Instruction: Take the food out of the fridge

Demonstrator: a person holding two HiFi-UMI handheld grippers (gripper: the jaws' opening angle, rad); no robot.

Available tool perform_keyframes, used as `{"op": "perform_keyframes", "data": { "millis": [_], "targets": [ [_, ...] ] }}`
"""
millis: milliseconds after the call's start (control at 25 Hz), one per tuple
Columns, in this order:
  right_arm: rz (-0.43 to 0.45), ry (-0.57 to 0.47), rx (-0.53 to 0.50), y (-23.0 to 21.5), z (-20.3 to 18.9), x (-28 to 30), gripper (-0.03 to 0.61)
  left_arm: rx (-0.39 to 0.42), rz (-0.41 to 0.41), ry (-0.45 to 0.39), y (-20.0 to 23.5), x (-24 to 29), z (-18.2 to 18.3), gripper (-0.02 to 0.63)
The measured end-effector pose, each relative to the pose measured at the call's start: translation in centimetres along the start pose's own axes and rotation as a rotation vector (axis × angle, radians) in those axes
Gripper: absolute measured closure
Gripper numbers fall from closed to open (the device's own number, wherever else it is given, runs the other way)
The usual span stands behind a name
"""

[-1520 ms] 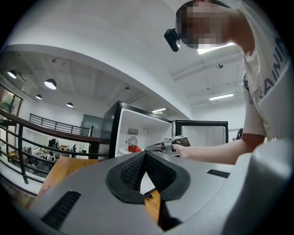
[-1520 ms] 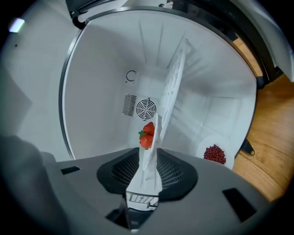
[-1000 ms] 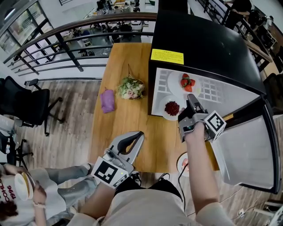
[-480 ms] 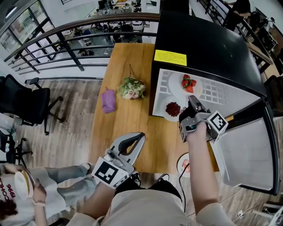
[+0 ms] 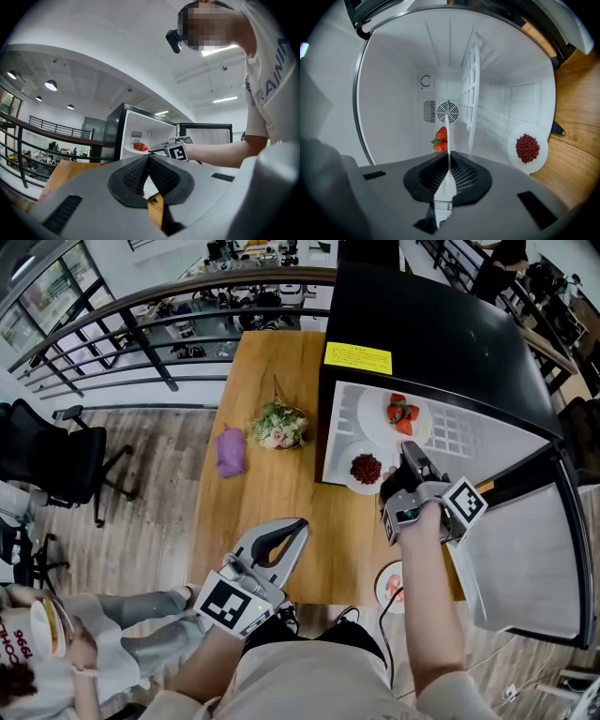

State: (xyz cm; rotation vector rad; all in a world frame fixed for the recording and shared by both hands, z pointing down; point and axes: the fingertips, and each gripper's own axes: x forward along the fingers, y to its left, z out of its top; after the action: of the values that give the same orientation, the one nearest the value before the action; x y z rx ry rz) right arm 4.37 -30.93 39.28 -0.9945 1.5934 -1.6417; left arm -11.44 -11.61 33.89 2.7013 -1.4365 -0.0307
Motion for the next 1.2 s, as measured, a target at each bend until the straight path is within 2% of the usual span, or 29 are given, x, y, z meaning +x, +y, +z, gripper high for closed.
{"op": "perform_keyframes", "data": {
  "millis": [520, 760, 1200],
  "targets": [
    [0.033, 0.033, 0.003, 0.1, -2.4, -6.7, 0.545, 0.006, -0.040, -0.013, -2.2, 0.0, 0.4, 0.607],
    [0.016, 0.056, -0.002, -0.7, -3.3, -11.0, 0.545, 0.001, -0.058, -0.011, -3.6, -0.2, 0.5, 0.607],
    [-0.007, 0.129, -0.022, -5.7, -4.8, -18.0, 0.545, 0.002, -0.078, 0.007, -6.0, -0.1, -0.4, 0.607]
  ]
}}
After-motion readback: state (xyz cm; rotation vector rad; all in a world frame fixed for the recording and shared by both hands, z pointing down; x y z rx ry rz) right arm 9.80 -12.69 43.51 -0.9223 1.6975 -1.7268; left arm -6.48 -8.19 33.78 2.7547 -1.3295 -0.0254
